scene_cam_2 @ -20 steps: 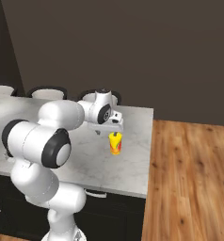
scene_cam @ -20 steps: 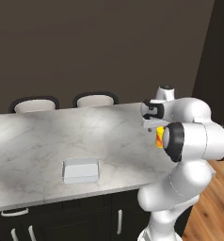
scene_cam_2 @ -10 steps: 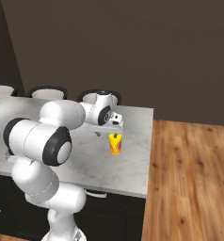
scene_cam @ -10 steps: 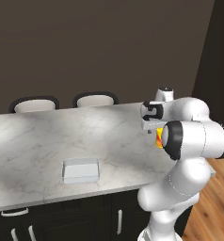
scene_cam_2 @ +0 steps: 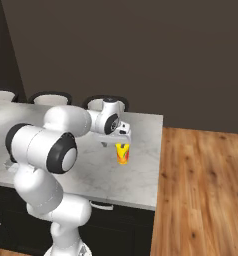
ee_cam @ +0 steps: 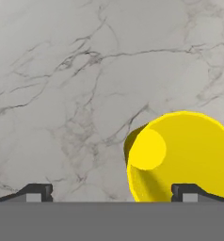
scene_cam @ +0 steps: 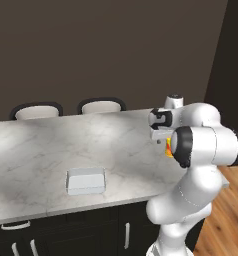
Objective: Pick the cup and tupperware and place them in the sink. Then turn on the water.
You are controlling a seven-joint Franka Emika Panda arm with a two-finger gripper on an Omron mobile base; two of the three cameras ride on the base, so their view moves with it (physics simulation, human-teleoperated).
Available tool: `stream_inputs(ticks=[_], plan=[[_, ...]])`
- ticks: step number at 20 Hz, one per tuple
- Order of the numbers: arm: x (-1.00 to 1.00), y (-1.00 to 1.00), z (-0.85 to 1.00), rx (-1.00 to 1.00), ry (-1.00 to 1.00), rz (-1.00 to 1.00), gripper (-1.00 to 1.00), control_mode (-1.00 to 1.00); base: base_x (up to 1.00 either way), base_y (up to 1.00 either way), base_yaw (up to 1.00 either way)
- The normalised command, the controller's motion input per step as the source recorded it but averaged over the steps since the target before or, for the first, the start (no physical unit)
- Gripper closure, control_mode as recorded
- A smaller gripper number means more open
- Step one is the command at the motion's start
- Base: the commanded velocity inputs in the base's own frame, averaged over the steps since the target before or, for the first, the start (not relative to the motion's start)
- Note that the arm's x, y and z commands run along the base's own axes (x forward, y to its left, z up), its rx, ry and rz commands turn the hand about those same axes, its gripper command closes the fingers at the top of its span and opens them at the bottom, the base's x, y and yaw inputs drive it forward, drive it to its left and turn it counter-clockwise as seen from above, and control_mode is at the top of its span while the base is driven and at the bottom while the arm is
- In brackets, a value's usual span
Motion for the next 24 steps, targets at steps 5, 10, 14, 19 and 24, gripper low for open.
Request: stream_inputs(ticks=[5, 10, 14, 19, 24], plan=[[0.0, 0.0, -0.08, 0.0, 0.04, 0.0, -1.0, -1.0, 0.0, 0.0, 0.0], [0.0, 0.0, -0.06, 0.0, 0.04, 0.0, -1.0, -1.0, 0.0, 0.0, 0.0], [0.0, 0.0, -0.08, 0.0, 0.05, 0.0, -1.0, -1.0, 0.0, 0.0, 0.0], [0.0, 0.0, -0.07, 0.0, 0.06, 0.0, 1.0, -1.0, 0.0, 0.0, 0.0], [0.0, 0.0, -0.03, 0.0, 0.03, 0.0, 1.0, -1.0, 0.0, 0.0, 0.0]])
